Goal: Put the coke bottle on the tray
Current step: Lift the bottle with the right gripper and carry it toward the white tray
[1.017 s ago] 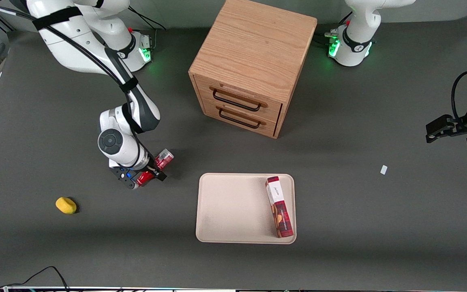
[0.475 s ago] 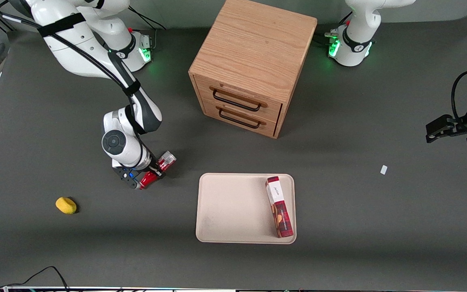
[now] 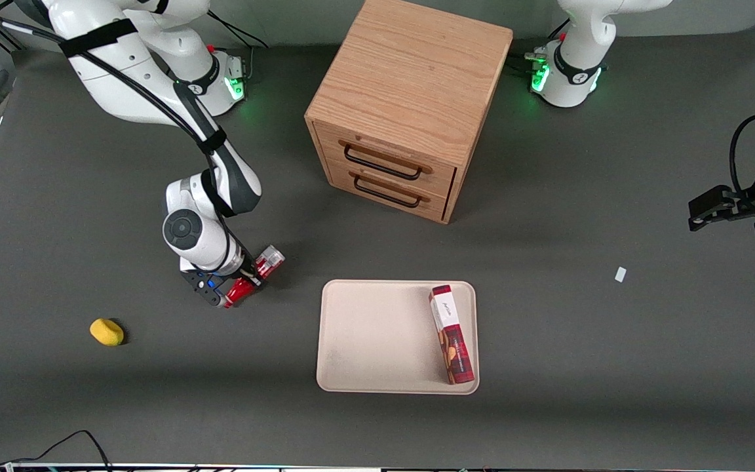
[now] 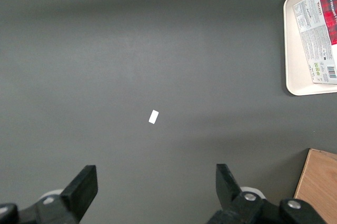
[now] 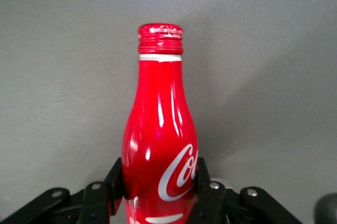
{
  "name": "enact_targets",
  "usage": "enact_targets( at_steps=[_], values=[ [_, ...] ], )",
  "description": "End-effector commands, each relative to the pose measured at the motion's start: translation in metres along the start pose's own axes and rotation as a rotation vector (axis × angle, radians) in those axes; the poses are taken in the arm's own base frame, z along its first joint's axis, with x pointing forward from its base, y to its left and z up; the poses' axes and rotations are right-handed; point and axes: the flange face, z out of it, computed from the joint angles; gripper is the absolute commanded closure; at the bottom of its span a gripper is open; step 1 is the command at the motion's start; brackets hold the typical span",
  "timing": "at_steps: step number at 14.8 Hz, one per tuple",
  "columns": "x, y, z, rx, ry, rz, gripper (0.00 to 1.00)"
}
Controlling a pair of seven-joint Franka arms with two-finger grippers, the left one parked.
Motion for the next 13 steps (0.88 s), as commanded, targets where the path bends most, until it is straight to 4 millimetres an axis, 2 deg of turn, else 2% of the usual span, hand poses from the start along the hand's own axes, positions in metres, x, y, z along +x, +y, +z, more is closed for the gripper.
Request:
enact_targets(
  at_steps=[1,4,9,10,11,13],
  values=[
    [0.004,-0.014,-0.056,0.003,0.01,-0.017,1.0],
    [0.015,-0.034,-0.109,-0.008,0.004,-0.067,1.0],
    [0.036,-0.072,-0.23,0.004,0.014,-0.213,1.0],
    [0.038,-0.08,-0.249,0.014,0.021,-0.257,1.0],
    [0.028,-0.094,-0.264,0.029,0.03,-0.319,1.0],
    [0.025,-0.11,-0.279,0.058,0.052,-0.414,1.0]
  ],
)
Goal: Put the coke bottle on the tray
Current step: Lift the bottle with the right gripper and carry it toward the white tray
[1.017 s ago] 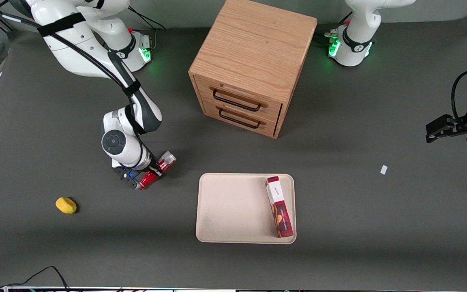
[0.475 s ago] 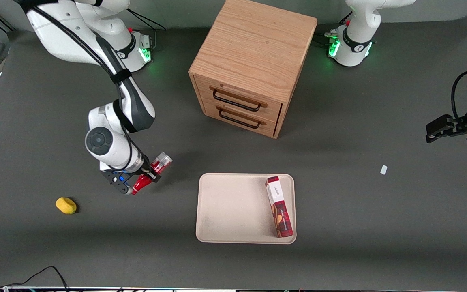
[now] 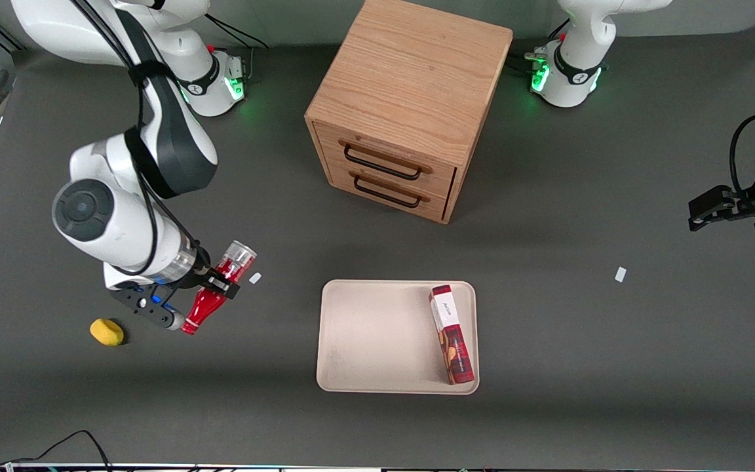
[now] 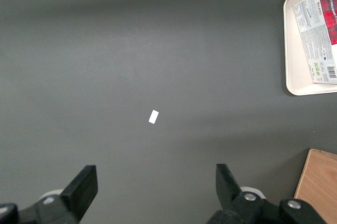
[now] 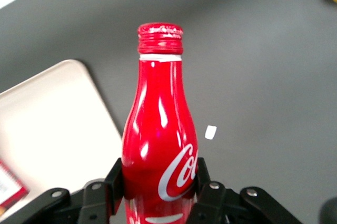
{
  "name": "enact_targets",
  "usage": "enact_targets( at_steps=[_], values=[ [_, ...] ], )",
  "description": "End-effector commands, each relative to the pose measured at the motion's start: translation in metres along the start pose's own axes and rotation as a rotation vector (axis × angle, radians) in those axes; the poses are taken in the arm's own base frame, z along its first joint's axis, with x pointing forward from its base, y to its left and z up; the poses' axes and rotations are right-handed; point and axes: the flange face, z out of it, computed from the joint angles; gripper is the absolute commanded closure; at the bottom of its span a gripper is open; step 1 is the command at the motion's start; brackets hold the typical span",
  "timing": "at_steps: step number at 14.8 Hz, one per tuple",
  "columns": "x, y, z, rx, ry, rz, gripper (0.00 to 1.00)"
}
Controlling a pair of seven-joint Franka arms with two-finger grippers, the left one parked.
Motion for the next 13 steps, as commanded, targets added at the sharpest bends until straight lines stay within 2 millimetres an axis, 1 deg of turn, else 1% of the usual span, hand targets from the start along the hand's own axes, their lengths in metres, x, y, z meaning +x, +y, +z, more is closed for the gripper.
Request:
enact_targets(
  at_steps=[1,2,3,4,5,7,8,9,13],
  values=[
    [0.005,-0.037,-0.009,0.024,0.028,-0.19,1.0],
    [0.003,-0.049,-0.005,0.039,0.034,-0.287,1.0],
    [0.007,-0.062,0.002,0.064,0.05,-0.359,1.0],
    [0.008,-0.075,0.013,0.09,0.064,-0.423,1.0],
    [0.005,-0.092,0.026,0.127,0.083,-0.478,1.0],
    [0.002,-0.116,0.059,0.182,0.127,-0.568,1.0],
    [-0.002,-0.125,0.074,0.191,0.141,-0.594,1.0],
    [-0.007,-0.134,0.093,0.199,0.142,-0.601,1.0],
    [-0.02,-0.146,0.165,0.184,0.096,-0.597,1.0]
  ],
)
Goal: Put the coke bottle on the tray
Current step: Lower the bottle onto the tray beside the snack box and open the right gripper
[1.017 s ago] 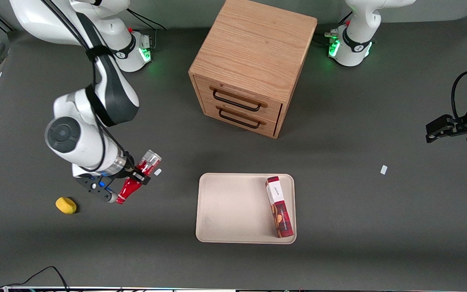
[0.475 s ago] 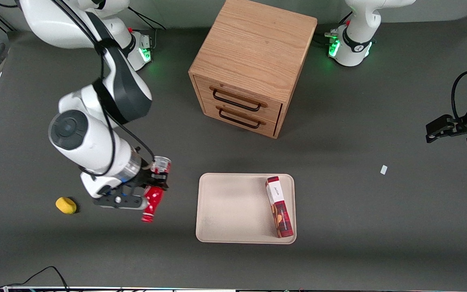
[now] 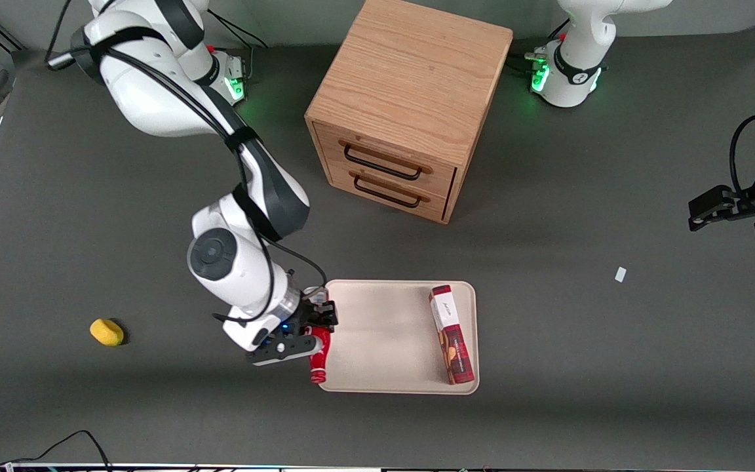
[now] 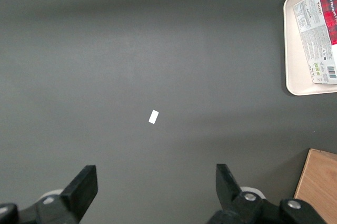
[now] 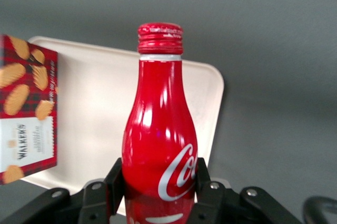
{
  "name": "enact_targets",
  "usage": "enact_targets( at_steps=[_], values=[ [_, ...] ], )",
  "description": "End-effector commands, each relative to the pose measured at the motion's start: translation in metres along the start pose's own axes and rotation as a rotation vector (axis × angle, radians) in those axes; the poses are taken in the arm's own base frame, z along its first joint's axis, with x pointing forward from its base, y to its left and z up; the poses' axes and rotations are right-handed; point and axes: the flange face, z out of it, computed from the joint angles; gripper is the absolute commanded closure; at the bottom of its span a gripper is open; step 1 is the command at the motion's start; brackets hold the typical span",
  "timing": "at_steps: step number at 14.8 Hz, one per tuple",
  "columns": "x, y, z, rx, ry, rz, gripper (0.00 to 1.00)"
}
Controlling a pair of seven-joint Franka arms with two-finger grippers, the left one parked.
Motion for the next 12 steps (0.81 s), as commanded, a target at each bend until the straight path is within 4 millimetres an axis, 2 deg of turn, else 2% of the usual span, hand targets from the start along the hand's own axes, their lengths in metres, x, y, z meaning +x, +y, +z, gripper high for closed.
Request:
enact_targets(
  at_steps=[1,4,8,9,10,12],
  values=[
    [0.0,-0.003,0.035,0.001,-0.003,0.007,1.0],
    [-0.009,0.005,0.088,0.006,-0.008,0.051,1.0],
    [-0.014,0.01,0.114,0.009,-0.005,0.058,1.0],
    [-0.015,0.01,0.116,0.007,-0.006,0.057,0.86],
    [-0.016,0.01,0.116,0.009,-0.008,0.059,0.63],
    [-0.016,0.011,0.117,0.004,0.002,0.065,0.0]
  ],
)
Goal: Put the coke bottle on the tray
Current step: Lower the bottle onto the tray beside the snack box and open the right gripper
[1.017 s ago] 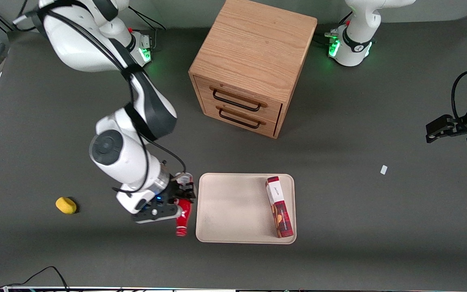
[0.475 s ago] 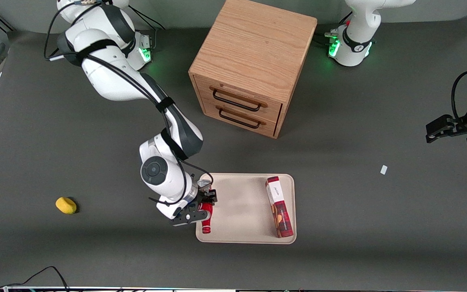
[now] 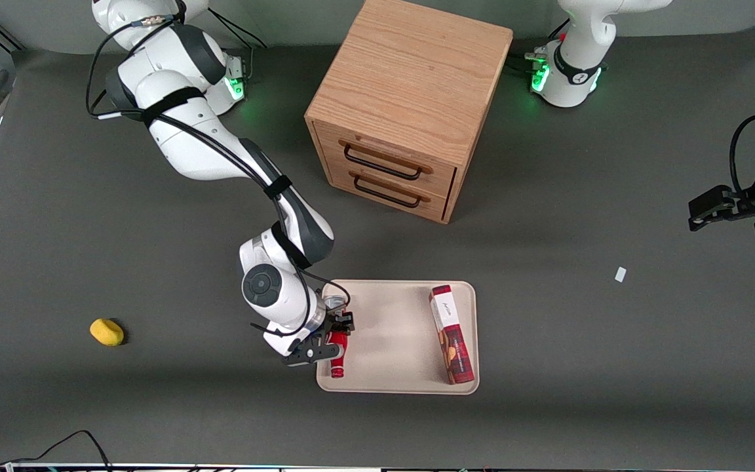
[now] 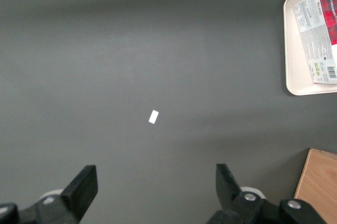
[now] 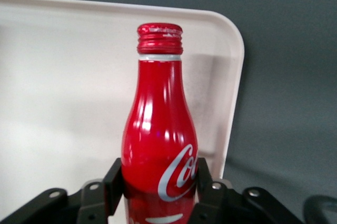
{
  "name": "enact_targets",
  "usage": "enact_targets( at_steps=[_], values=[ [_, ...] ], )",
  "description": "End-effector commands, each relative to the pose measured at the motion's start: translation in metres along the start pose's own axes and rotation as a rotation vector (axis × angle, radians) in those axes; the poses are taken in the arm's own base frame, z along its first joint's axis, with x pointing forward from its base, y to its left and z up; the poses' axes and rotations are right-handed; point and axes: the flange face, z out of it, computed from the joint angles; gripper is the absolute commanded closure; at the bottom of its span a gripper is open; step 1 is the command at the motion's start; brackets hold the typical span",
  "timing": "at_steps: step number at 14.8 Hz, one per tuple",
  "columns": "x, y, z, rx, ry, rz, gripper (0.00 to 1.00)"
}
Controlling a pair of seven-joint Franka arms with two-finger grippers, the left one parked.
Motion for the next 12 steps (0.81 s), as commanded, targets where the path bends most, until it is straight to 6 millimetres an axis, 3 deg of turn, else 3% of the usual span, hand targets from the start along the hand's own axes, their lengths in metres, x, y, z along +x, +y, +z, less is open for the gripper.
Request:
enact_targets(
  at_steps=[1,3,7,9,12],
  values=[
    [0.005,-0.004,-0.004,0.003,0.037,0.019,0.0],
    [0.004,-0.004,-0.001,0.007,0.052,0.016,0.0],
    [0.01,0.0,-0.013,0.01,0.071,0.016,0.0],
    [0.012,0.0,-0.046,0.006,0.083,0.022,0.0],
    [0.019,0.045,-0.127,-0.038,0.034,0.07,0.0]
  ],
)
